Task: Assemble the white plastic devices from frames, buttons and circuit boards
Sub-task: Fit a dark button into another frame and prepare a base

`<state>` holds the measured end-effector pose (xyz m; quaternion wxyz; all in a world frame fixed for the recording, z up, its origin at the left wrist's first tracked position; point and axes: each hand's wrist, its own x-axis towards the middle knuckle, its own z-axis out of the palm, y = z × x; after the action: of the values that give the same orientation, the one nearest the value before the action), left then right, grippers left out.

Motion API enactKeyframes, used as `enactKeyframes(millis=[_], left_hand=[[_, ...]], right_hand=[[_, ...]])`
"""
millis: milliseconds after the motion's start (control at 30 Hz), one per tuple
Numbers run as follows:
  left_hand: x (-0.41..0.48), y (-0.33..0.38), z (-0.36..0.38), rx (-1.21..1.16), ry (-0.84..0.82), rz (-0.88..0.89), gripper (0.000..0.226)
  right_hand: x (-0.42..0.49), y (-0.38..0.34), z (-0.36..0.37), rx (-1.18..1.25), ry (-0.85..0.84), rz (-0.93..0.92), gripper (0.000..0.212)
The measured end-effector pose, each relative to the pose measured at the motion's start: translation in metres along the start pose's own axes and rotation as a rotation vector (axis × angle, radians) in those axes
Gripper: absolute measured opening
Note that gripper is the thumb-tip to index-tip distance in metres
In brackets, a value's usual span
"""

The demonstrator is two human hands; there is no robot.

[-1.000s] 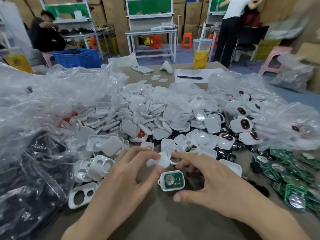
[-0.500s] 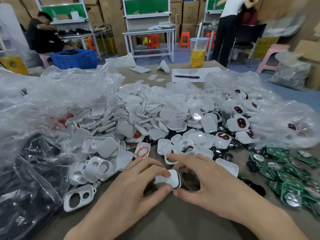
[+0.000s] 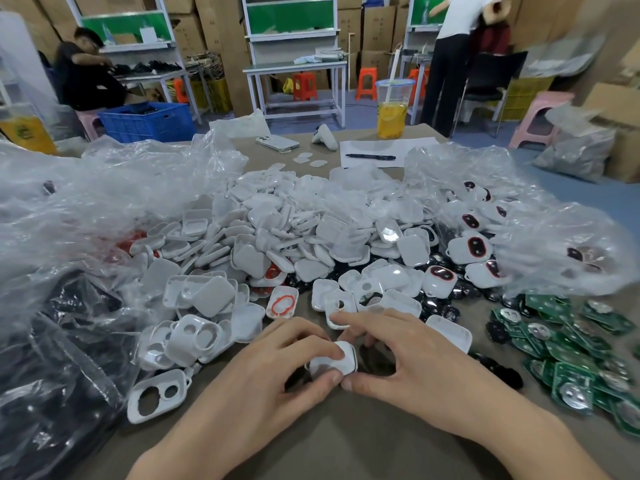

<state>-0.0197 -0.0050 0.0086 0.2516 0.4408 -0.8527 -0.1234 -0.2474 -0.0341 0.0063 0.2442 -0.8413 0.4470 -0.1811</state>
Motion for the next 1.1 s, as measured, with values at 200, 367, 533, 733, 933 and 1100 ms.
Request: enactKeyframes(millis=[200,367,533,733,933,1100], left_hand=[[0.0009,0.0005,0.0002,0.060,0.017,0.042,0.020],[0.0017,0.0025,0.0004,0.113,0.020,0.051,0.024],[0.0011,0.0034,-0.0005,0.124,0.032,0.052,0.023],[0.0016,0.0023,0.0006,0.143,0.031,0.081,0.021],[0.0028,-0.0007,0.0003,0.191,0.035,0.150,0.021],[0.0047,-0.0025,-0.0023,0.281,0.029,0.221,0.022]], right_hand=[[0.0016,0.0034,0.0006,0.042,-0.006,0.019,0.072],[0.0012,0.0039,0.0000,0.060,-0.007,0.019,0.072],[0.0009,0.0035,-0.0007,0.050,-0.001,0.001,0.066],[0.0013,0.0048,0.0002,0.038,0.012,-0.017,0.065],[0.0029,0.0047,0.0009,0.029,0.007,-0.012,0.065],[0.0022,0.0062,0.0009,0.025,0.011,-0.026,0.064]])
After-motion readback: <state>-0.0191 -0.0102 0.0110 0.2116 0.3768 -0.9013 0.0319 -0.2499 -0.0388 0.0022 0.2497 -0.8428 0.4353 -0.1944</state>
